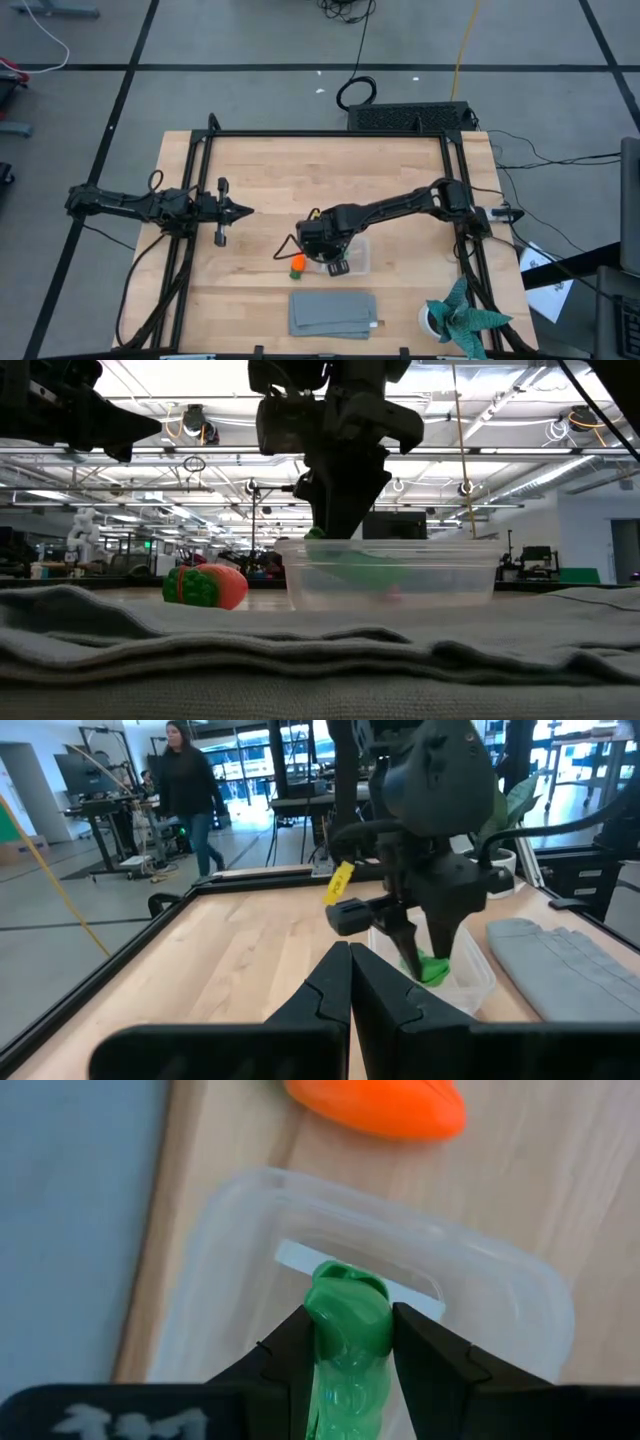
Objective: Pick and placing Produce into tupperware
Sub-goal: Put the green peas into the transparent bin
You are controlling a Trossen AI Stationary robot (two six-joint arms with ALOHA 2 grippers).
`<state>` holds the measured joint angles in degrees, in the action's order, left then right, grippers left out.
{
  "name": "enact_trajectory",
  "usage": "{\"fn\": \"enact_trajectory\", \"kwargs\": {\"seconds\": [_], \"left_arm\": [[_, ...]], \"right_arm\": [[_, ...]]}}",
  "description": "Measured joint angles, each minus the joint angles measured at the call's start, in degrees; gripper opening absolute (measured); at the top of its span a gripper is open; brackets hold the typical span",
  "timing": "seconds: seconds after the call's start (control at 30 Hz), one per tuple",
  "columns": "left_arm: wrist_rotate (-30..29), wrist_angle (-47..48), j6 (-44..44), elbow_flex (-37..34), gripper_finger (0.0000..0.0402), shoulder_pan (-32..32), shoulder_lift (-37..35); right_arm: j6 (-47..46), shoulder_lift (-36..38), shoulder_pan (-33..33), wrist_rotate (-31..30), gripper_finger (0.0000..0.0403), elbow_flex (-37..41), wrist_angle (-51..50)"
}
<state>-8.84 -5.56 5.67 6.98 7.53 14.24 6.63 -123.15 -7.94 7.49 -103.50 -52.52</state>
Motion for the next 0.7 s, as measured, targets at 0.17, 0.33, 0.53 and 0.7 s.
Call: {"fn": "enact_trajectory", "kwargs": {"seconds": [0.17, 0.33, 0.53, 0.7], "left_arm": [[0.0, 0.0, 0.0, 0.0, 0.0005, 0.0, 0.0], [0.0, 0.0, 0.0, 0.0, 0.0005, 0.0, 0.0], [0.0, 0.0, 0.0, 0.0, 0.0005, 0.0, 0.0], [0.0, -0.1, 0.0, 0.0, 0.0005, 0.0, 0.0]], "right_arm": [[0.3, 0.0, -0.8, 0.0, 0.011, 0.3, 1.3], [-0.2, 0.0, -0.8, 0.0, 0.011, 3.3, 4.3], [-1.2, 0.2, -0.7, 0.0, 0.011, 5.7, 5.3], [-1.2, 0.1, -0.7, 0.2, 0.011, 6.3, 6.7]]}}
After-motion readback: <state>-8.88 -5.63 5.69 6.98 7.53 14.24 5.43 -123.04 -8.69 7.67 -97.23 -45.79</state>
